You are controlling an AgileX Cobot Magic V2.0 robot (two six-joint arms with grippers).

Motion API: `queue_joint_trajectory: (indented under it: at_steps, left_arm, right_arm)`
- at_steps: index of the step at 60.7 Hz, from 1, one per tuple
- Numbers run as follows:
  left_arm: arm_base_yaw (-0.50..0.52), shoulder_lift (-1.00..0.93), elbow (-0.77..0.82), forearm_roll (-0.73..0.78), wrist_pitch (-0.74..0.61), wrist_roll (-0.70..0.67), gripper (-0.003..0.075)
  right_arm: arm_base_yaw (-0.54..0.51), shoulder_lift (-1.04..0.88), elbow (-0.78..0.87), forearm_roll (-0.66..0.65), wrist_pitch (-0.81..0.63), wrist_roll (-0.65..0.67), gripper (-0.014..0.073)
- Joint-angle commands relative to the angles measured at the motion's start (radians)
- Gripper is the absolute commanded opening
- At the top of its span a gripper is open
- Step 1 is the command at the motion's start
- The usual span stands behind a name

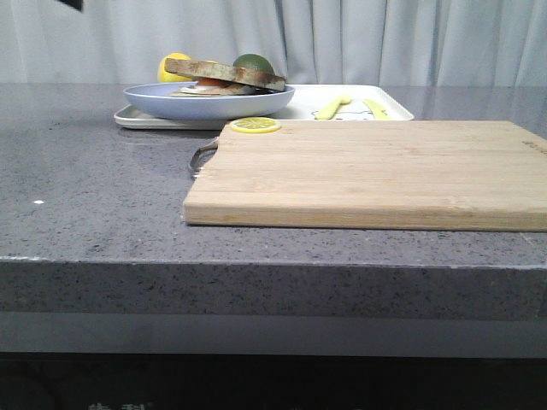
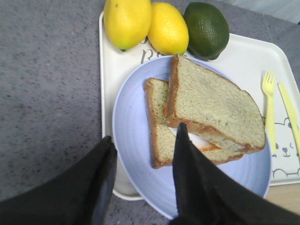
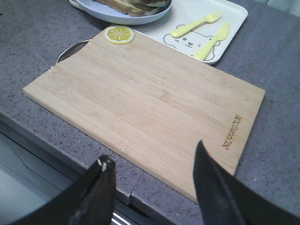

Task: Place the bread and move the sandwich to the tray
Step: 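Release the plate on the tray and raise the left gripper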

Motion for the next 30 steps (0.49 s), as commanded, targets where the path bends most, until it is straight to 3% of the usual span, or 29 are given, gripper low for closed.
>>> queue_joint_trajectory:
  at_steps: [1, 14, 30]
  left_arm:
    - [-0.039, -0.147, 0.058, 0.041, -0.076, 0.029, 0.0295]
    - [-0.171, -0.414, 0.380, 0.074, -0.210, 0.186, 0.0295]
    - [-0.313, -0.736, 0.744, 0.200, -0.298, 0.186, 0.0295]
  right_arm:
    - [-0.005, 0.002, -0.026, -0.010, -0.071, 0.000, 0.0402]
    - [-0.005, 0.002, -0.026, -0.010, -0.071, 0.000, 0.0402]
    - [-0.005, 0.002, -0.026, -0.010, -0.071, 0.000, 0.0402]
